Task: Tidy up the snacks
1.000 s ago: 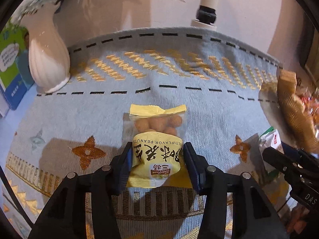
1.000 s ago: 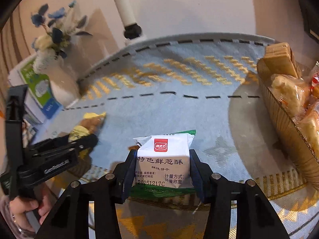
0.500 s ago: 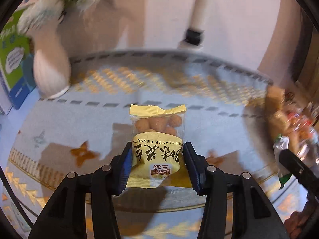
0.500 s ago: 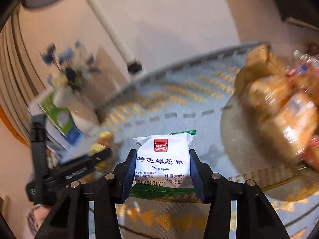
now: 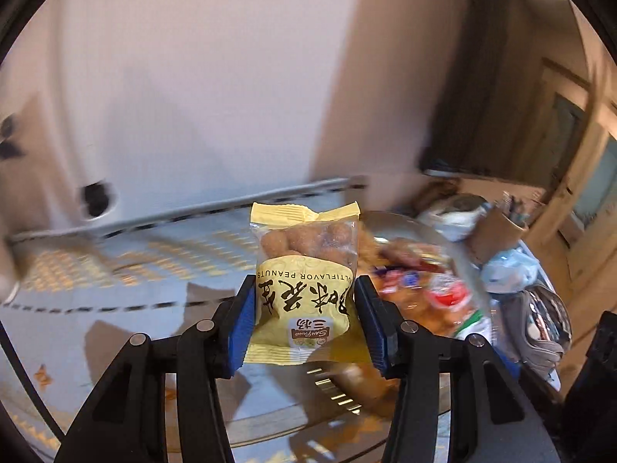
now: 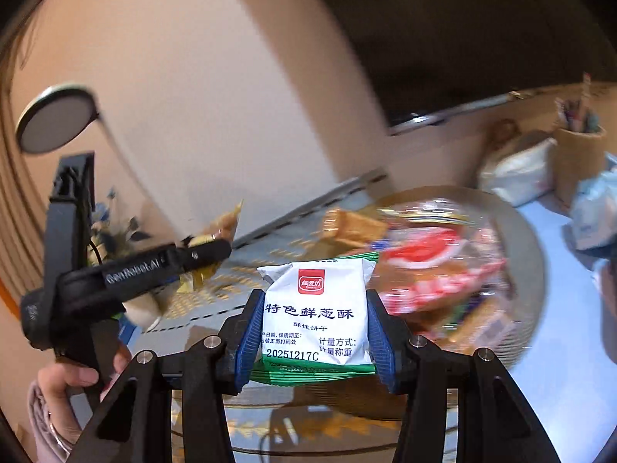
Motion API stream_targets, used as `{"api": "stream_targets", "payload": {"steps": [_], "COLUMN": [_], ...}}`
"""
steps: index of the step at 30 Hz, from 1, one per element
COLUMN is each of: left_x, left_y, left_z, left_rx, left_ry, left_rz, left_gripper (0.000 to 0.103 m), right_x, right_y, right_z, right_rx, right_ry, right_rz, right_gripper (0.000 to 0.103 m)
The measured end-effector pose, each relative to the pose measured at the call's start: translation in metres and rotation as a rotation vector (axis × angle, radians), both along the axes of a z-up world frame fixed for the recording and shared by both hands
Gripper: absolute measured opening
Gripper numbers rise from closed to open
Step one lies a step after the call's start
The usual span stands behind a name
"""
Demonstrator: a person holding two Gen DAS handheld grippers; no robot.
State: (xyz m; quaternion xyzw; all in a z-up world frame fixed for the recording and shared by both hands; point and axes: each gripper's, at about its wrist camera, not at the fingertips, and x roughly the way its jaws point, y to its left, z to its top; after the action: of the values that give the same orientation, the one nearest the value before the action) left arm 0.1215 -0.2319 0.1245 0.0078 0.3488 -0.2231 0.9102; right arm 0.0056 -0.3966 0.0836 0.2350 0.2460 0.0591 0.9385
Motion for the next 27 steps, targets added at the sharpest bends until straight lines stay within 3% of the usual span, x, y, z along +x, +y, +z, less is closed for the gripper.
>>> {"api": "stream_targets", "payload": {"steps": [2, 3, 4, 5, 6, 16, 22, 27], "left_x": [0.003, 0.005, 0.006, 0.007, 0.006, 0.0, -0.028, -0.051], "left_y": [-0.02, -0.029, -0.036, -0.038, -0.038, -0.02, -0.01, -0.007], "left_z": [-0.005, -0.008, -0.011, -0.013, -0.013, -0.009, -0.014, -0.036], "left_rx": [0.035, 0.053, 0.073, 0.086, 0.095, 0.143, 0.208, 0.245], "left_ry": [0.025, 0.036, 0.042, 0.04, 0.036, 0.005, -0.034, -0.054], "left_rz": [-0.022, -0.027, -0.023, -0.01, 0.005, 0.106, 0.198, 0.266], "left_gripper": [0.052, 0.063, 0.08, 0.086, 0.092, 0.093, 0.093, 0.093], "right_x": [0.001, 0.002, 0.002, 0.0, -0.004, 0.002, 0.02, 0.02], "right_y": [-0.012, -0.016, -0.022, -0.027, -0.032, -0.052, -0.039, -0.035], "right_z": [-0.006, -0.009, -0.012, -0.013, -0.014, -0.009, -0.003, -0.01], "right_rx": [0.0, 0.0, 0.003, 0.007, 0.015, 0.018, -0.144, -0.277], "right_ry": [0.026, 0.045, 0.061, 0.061, 0.047, 0.074, 0.183, 0.217], "right_rz": [-0.014, -0.023, -0.039, -0.053, -0.067, -0.053, 0.093, 0.127], "right_gripper": [0.05, 0.054, 0.07, 0.089, 0.093, 0.093, 0.094, 0.094]}}
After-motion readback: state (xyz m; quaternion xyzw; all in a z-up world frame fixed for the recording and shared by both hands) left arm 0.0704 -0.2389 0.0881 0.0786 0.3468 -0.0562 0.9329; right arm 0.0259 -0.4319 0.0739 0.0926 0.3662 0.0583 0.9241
